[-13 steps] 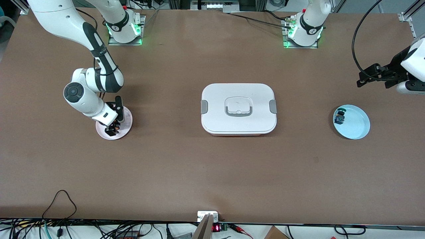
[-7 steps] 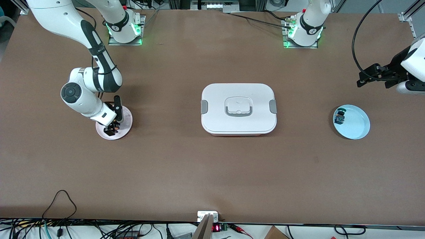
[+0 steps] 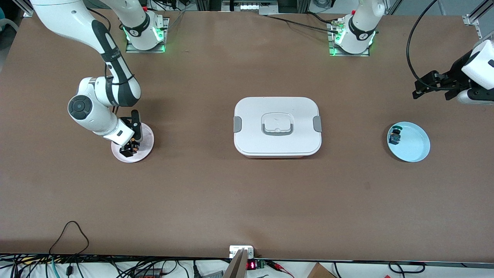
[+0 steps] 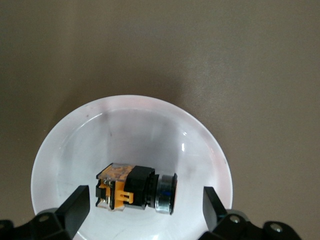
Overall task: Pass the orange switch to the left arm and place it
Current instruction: 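Lift the orange switch with the right gripper and turn it sideways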
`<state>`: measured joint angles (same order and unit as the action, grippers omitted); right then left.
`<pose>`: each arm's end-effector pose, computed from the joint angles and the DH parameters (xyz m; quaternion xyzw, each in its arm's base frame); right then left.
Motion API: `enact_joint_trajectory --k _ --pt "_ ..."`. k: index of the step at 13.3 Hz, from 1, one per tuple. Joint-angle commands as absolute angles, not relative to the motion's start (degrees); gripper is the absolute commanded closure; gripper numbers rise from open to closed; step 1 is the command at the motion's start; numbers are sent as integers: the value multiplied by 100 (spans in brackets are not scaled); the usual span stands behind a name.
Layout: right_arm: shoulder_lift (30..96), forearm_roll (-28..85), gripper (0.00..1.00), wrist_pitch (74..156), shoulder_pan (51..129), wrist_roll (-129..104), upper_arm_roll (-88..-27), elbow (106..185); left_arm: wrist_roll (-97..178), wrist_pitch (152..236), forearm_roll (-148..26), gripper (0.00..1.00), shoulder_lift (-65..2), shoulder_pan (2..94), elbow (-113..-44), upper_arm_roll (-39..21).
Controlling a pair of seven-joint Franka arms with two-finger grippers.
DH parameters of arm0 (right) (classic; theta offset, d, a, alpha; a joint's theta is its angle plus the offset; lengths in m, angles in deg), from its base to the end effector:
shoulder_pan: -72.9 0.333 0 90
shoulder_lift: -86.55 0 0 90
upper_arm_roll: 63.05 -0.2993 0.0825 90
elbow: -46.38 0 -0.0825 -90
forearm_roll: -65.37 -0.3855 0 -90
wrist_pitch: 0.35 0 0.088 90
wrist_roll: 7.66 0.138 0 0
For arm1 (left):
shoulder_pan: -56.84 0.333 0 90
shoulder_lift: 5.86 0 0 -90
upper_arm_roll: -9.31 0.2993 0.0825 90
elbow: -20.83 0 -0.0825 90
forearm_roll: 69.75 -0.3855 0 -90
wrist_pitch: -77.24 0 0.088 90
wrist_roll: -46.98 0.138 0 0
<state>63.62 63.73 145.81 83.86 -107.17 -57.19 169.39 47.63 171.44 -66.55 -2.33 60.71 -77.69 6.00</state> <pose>0.5637 0.0483 0.1669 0.6176 0.7864 -0.0066 0.0104 0.5413 -0.0027 0.5464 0.9996 0.0015 -0.0067 0.0261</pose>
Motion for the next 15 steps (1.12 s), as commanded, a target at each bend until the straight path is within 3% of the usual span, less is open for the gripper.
enact_joint_trajectory --k 1,11,12,13,14,15 --pt "6335 6238 0 14572 8284 -10891 -5769 16969 4733 17076 -6702 0 -129 6079 -7857 562" --pt "6000 6221 2 15135 8283 -10883 -5778 16986 4751 17066 -6711 0 -156 6044 -7804 562" --pt "6018 6221 10 15135 8283 -10883 -5778 16986 4751 17067 -6711 0 -156 6044 -7804 562" --pt "6035 6221 27 15135 8283 -10883 -5778 16986 4751 17067 -6711 0 -156 6044 -7804 562" --pt "6105 6221 54 15109 8283 -10891 -5778 16986 4751 17067 -6711 0 -156 6044 -7804 562" --pt "6271 6212 89 14987 8292 -10848 -5778 16969 4751 17067 -6711 0 -156 6044 -7804 562"
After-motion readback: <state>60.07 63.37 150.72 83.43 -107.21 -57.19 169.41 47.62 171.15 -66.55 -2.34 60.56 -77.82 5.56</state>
